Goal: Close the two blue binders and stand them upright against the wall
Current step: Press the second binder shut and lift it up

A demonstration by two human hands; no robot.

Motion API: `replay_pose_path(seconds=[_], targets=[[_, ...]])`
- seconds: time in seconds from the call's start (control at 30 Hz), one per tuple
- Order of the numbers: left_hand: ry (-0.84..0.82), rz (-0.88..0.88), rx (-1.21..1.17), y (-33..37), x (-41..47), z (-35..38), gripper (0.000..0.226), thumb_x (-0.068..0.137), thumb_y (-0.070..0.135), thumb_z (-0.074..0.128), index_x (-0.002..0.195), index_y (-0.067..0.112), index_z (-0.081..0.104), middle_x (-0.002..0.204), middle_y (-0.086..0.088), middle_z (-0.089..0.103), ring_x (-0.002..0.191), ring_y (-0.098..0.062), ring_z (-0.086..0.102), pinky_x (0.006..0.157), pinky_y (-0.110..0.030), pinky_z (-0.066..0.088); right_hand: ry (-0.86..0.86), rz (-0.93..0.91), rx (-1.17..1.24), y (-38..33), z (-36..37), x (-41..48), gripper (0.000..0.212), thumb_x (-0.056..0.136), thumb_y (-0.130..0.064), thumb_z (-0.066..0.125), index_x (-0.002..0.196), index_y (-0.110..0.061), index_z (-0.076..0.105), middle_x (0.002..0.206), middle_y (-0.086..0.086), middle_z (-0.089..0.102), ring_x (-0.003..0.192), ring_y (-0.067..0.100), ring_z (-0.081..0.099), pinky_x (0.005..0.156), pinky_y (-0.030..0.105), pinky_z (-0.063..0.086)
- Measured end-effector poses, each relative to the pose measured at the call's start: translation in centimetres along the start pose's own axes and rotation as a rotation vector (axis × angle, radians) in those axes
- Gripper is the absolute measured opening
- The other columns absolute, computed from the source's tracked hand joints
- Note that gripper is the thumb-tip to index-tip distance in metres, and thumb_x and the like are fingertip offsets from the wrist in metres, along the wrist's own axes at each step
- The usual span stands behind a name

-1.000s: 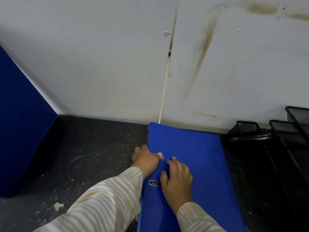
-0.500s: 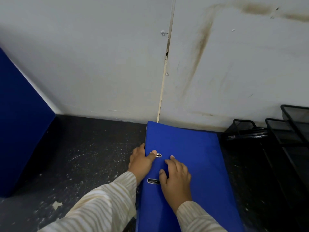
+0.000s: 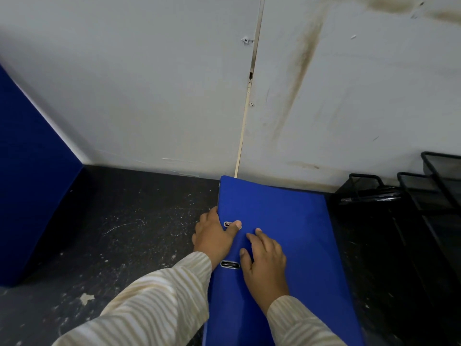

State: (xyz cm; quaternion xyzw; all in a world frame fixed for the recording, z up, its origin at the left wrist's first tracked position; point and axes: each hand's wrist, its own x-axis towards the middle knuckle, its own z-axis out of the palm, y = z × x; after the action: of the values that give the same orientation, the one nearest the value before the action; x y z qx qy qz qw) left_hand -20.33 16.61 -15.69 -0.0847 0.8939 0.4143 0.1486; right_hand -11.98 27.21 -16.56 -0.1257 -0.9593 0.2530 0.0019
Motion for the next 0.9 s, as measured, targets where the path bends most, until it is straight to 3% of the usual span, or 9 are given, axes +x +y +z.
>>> replay_pose_path(seconds=[0.13, 0.23, 0.33, 0.53, 0.6, 0.7, 0.9], targets=[[-0.137, 0.122, -0.149, -1.8, -1.3, -1.2, 0.068, 0.081, 0.039, 0.069, 0.14, 0.031, 0.039, 0.139, -0.001, 0.047, 0.13, -0.024, 0.044, 0.109, -0.049, 0.037, -0.001, 0.018, -0.09, 0.6, -0.3, -2.7, 0.045, 0.094, -0.04, 0.041, 0.137, -0.026, 0.041, 0.145, -0.005, 0.037, 0.131, 0.018, 0.032, 0.104, 0.038, 0.031], [-0.403, 0.161, -0.344, -3.6, -2.8, -2.3, 0.088, 0.076, 0.033, 0.073, 0.149, 0.037, 0.023, 0.147, 0.004, 0.041, 0.134, -0.022, 0.043, 0.108, -0.051, 0.04, 0.093, 0.004, -0.136, 0.7, -0.2, -5.3, 0.035, 0.081, -0.03, 0.057, 0.112, -0.015, 0.066, 0.112, 0.003, 0.065, 0.098, 0.029, 0.063, 0.073, 0.044, 0.052], [-0.518, 0.124, -0.446, -3.9, -3.8, -2.9, 0.093, 0.08, 0.023, 0.075, 0.15, 0.042, 0.016, 0.146, 0.007, 0.04, 0.129, -0.019, 0.05, 0.104, -0.049, 0.047, 0.123, 0.015, -0.191, 0.7, 0.1, -6.8, 0.035, 0.067, -0.026, 0.069, 0.1, -0.013, 0.071, 0.097, 0.004, 0.07, 0.08, 0.028, 0.068, 0.058, 0.041, 0.055], [-0.419, 0.173, -0.311, -3.0, -4.1, -2.7, 0.081, 0.081, 0.018, 0.072, 0.143, 0.04, 0.025, 0.14, 0.007, 0.044, 0.126, -0.016, 0.05, 0.105, -0.047, 0.046, 0.112, 0.027, -0.221, 0.7, 0.3, -6.9, 0.047, 0.059, -0.02, 0.086, 0.102, -0.012, 0.071, 0.099, 0.005, 0.07, 0.083, 0.028, 0.067, 0.061, 0.044, 0.055], [-0.368, 0.187, -0.267, -2.8, -4.2, -2.5, 0.079, 0.079, 0.017, 0.073, 0.137, 0.044, 0.026, 0.138, 0.005, 0.046, 0.125, -0.016, 0.05, 0.105, -0.047, 0.045, 0.121, 0.024, -0.207, 0.6, 0.4, -7.0, 0.044, 0.062, -0.02, 0.084, 0.103, -0.012, 0.07, 0.1, 0.005, 0.069, 0.084, 0.029, 0.067, 0.062, 0.045, 0.055], [-0.326, 0.171, -0.212, -2.7, -4.1, -2.2, 0.085, 0.076, 0.019, 0.075, 0.143, 0.037, 0.025, 0.139, 0.003, 0.045, 0.126, -0.019, 0.048, 0.106, -0.047, 0.044, 0.126, 0.025, -0.209, 0.6, 0.3, -7.0, 0.04, 0.067, -0.021, 0.08, 0.104, -0.013, 0.07, 0.101, 0.004, 0.069, 0.086, 0.028, 0.066, 0.063, 0.043, 0.055], [-0.259, 0.157, -0.129, -3.3, -5.2, -2.5, 0.072, 0.078, 0.036, 0.074, 0.14, 0.033, 0.037, 0.131, 0.003, 0.052, 0.12, -0.019, 0.052, 0.103, -0.046, 0.047, 0.09, 0.067, -0.171, 0.4, -0.1, -7.3, 0.041, 0.082, -0.029, 0.066, 0.121, -0.017, 0.061, 0.12, 0.002, 0.062, 0.107, 0.027, 0.058, 0.083, 0.044, 0.049]])
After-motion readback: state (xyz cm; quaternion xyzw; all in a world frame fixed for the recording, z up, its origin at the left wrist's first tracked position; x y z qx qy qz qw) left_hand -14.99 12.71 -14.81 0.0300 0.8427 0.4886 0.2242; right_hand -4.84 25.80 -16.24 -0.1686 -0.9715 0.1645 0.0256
